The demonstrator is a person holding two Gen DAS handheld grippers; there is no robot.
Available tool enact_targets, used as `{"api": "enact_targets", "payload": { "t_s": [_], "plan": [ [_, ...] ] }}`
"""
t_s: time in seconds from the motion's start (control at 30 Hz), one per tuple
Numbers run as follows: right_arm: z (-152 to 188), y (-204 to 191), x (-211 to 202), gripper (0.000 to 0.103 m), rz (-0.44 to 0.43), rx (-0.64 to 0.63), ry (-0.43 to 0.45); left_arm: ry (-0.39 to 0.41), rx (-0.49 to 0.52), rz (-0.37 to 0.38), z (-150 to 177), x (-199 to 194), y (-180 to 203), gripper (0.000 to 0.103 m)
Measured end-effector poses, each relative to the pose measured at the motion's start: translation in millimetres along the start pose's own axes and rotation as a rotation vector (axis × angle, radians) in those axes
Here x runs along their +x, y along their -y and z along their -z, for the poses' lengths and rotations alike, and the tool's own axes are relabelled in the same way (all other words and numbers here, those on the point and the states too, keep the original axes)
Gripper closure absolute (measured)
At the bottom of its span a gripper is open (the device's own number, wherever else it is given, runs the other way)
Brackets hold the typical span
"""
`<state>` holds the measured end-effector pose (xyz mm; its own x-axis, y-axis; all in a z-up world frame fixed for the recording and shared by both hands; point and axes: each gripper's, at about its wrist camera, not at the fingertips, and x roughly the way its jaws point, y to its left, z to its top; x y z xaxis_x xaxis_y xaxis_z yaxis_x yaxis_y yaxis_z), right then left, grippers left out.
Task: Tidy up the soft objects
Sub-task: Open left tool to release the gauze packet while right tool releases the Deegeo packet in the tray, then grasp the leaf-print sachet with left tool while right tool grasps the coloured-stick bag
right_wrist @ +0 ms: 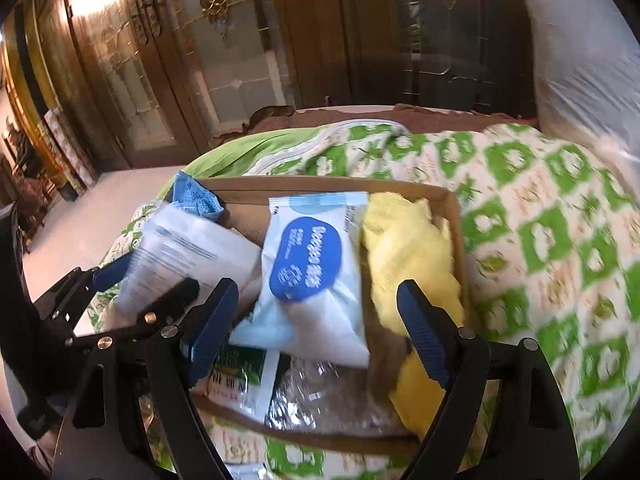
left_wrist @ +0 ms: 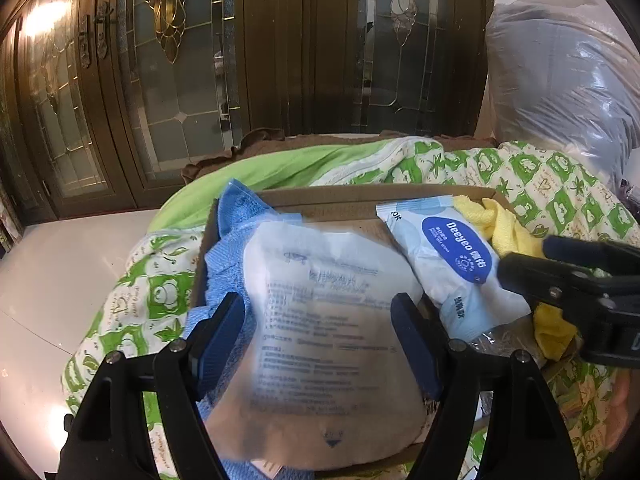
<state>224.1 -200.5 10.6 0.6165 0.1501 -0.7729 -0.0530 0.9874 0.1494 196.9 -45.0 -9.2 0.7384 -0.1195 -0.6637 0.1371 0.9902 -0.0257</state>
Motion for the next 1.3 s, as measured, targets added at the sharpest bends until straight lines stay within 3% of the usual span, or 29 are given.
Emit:
{"api": "enact_targets", "payload": {
  "t_s": [0.37,0.67,0.9,1.1,1.3],
  "plan": [
    [62,38,-37,0.021,0.008,0.14,-0.067,0.008,-0.002,-0.022,17,-39,0,0.027],
    [111,64,-70,0.021,-0.007,0.193,-0.109,-0.045,-0.036,-0.006,66,-73,-4,0.027],
    [122,67,-66,0.021,-0.066,0.211,-0.145,-0.102,-0.062,0.077,98,-92,12,0.027],
    [126,77,-63,0.021,-0.137,0.291,-0.162,-0.19,0.062,0.214,128,-100,68,0.027],
    [131,88,-54,0.021,-0.149,0.336,-0.221,-0.219,0.156,0.275,123,-92,107,0.027]
  ]
}}
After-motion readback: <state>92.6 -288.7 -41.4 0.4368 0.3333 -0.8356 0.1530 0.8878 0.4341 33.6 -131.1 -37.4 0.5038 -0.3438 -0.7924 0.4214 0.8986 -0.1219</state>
